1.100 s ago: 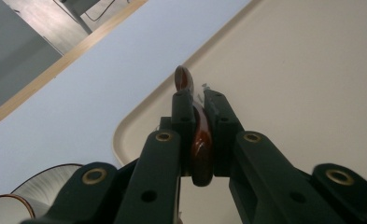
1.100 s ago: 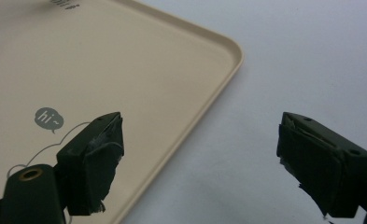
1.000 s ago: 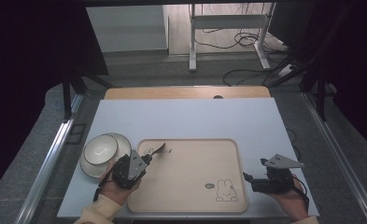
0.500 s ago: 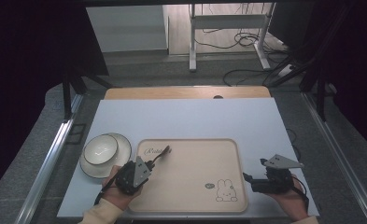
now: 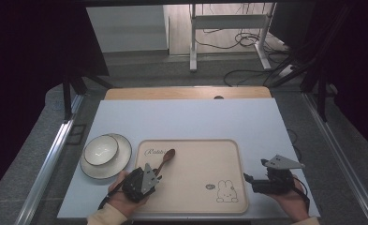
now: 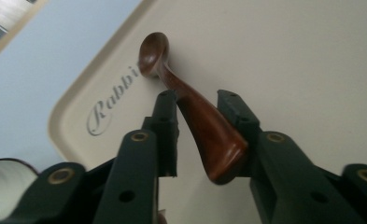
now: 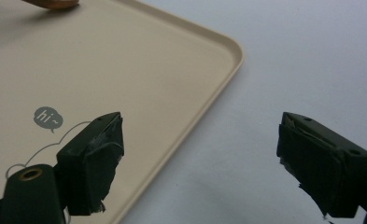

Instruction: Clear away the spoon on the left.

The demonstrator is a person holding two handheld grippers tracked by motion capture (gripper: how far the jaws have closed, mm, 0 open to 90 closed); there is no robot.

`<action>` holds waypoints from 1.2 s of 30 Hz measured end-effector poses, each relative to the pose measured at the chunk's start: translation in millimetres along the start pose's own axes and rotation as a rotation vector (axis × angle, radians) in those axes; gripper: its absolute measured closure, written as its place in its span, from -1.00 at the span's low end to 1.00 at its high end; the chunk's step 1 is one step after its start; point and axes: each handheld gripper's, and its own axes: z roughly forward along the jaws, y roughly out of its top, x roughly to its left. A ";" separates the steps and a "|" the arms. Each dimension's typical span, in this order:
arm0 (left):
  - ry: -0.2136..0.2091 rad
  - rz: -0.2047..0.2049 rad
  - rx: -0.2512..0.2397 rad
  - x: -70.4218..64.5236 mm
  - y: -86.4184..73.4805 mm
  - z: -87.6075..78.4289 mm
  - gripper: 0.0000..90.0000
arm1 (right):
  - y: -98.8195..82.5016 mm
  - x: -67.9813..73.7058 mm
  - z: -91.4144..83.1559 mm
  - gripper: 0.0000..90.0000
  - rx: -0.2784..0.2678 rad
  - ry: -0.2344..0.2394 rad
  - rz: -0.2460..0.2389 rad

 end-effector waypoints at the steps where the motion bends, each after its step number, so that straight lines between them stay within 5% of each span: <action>1: -0.009 0.003 0.006 -0.8 -0.1 1.4 0.46 | 0.0 0.1 0.1 -0.66 0.000 0.000 -0.001; 11: -0.109 -0.038 0.060 -3.5 -0.5 11.6 -0.10 | -0.3 0.4 1.0 -0.66 0.002 0.002 0.000; 17: -0.143 -0.089 0.029 2.2 0.1 8.3 -0.44 | -0.1 -0.3 1.4 -0.66 0.000 0.003 -0.002; 25: -0.114 -0.130 -0.022 11.2 2.0 -2.2 -0.57 | 0.4 -1.5 2.0 -0.66 -0.003 0.003 0.008; 36: -0.018 -0.204 -0.102 35.3 -1.8 -28.9 -0.55 | -3.2 -1.9 -5.3 -0.66 -0.016 0.001 0.015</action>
